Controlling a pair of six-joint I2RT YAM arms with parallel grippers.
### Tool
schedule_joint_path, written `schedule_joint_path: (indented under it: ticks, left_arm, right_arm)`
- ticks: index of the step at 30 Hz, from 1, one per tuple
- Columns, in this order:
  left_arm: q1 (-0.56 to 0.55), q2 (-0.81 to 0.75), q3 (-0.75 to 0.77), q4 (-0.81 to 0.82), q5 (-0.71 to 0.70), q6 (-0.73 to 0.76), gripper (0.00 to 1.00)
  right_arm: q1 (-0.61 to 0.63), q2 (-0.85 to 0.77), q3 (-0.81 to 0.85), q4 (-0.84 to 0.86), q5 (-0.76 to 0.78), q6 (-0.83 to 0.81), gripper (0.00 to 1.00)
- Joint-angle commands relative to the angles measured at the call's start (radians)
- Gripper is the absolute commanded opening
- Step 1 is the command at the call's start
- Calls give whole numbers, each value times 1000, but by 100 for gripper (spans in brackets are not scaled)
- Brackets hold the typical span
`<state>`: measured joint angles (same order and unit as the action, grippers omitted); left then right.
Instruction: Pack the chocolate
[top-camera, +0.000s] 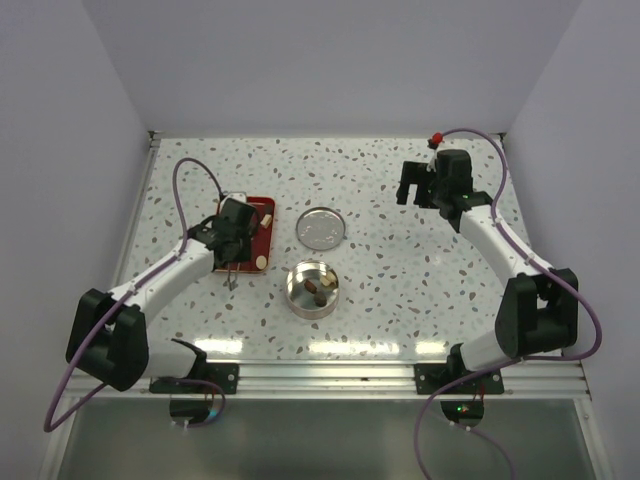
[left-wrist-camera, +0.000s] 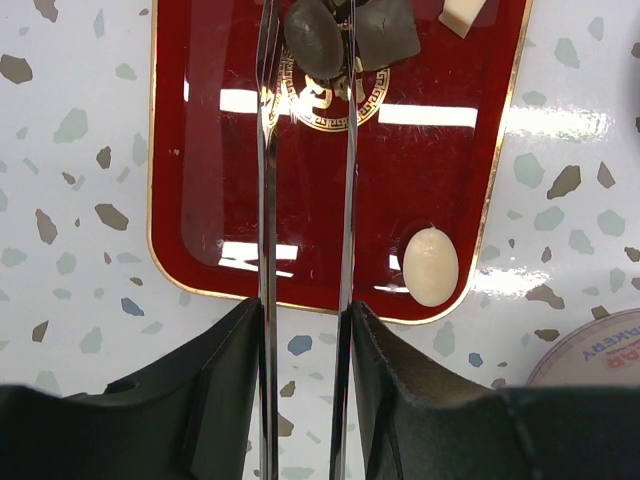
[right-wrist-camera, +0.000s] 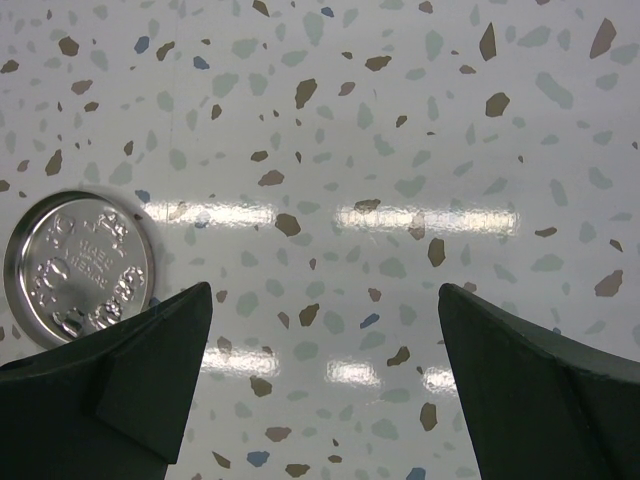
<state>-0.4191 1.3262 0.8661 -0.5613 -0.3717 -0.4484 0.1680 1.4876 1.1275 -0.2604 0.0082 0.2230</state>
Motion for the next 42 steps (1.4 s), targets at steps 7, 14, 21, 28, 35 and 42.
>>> schedule_joint_path:
  ticks: [7,14,21,28,35,42]
  left_arm:
    - [25,5,24,78,-4,39,46]
    - [45,16,24,103,25,53,45]
    - [45,-18,22,89,43,62,33]
    - [45,-97,48,40,146,86,30]
    - [42,-192,54,-35,284,129,29]
    - [-13,-306,57,-123,465,178,29]
  right_arm:
    - [-4,0,43,10,-5,-16,99]
    - [-2,-4,49,1,-5,-19,99]
    - [-4,-4,49,1,-5,-16,99]
    - [-4,-7,58,-3,-5,-17,99]
    - [-4,10,87,-13,-26,-11,99]
    - [-4,22,110,-17,-36,1,99]
